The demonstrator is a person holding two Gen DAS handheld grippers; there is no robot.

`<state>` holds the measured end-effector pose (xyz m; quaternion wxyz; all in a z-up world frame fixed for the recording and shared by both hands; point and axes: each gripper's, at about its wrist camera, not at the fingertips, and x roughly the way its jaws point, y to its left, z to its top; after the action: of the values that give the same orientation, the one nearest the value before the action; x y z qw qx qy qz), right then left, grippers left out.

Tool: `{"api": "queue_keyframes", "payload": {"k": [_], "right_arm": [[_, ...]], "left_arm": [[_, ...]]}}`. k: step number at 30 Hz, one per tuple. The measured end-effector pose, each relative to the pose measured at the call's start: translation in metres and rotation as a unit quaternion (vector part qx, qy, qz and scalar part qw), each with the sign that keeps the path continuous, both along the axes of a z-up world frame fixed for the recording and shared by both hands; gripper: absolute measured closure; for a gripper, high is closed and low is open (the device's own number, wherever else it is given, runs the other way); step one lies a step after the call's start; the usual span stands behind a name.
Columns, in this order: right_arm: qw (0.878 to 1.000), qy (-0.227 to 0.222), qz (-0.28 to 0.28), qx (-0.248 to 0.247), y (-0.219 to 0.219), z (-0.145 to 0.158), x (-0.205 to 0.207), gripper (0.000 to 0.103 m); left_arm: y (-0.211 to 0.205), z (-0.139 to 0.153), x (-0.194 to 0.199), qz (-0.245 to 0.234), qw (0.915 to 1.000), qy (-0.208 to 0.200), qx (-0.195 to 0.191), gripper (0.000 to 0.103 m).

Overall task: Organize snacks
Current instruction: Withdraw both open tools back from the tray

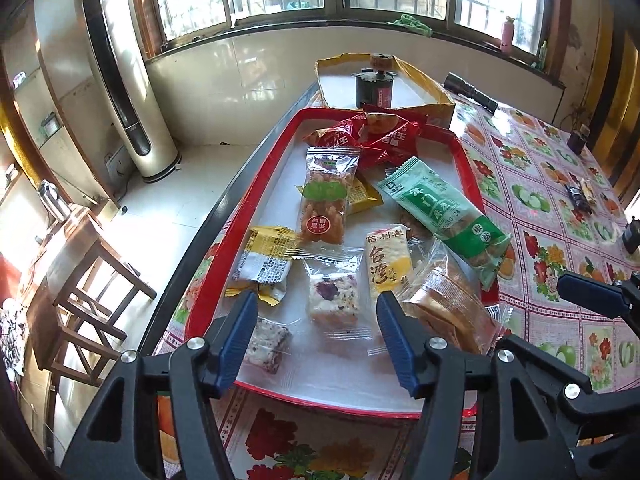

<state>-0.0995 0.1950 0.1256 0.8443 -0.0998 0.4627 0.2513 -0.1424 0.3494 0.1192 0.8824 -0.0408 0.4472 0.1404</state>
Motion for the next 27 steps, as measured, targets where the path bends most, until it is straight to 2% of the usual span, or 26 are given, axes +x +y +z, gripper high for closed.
{"api": "queue_keyframes", "payload": {"k": [9, 12, 19, 25, 27], "right_arm": [[1.000, -0.015, -0.012, -0.004, -0.016, 0.009, -0.008, 0.024], [1.000, -0.015, -0.016, -0.001, -0.021, 0.009, -0.009, 0.024], [1.000, -0.024, -0.018, -0.006, -0.030, 0.008, -0.009, 0.023], [1.000, -0.026, -0.015, -0.005, -0.035, 0.010, -0.008, 0.023], [1.000, -0.026, -0.014, -0.004, -0.036, 0.010, -0.008, 0.023]], "left_arm": [[-0.010, 0.008, -0.009, 0.010, 0.9998, -0.014, -0.005, 0.035], [-0.014, 0.011, -0.012, 0.012, 0.9998, -0.018, 0.003, 0.030], [-0.017, 0.017, -0.014, 0.016, 0.9996, -0.022, -0.009, 0.025], [-0.022, 0.024, -0.022, 0.025, 0.9985, -0.047, 0.014, 0.024], [-0.023, 0.026, -0.024, 0.022, 0.9982, -0.055, 0.007, 0.024]]}}
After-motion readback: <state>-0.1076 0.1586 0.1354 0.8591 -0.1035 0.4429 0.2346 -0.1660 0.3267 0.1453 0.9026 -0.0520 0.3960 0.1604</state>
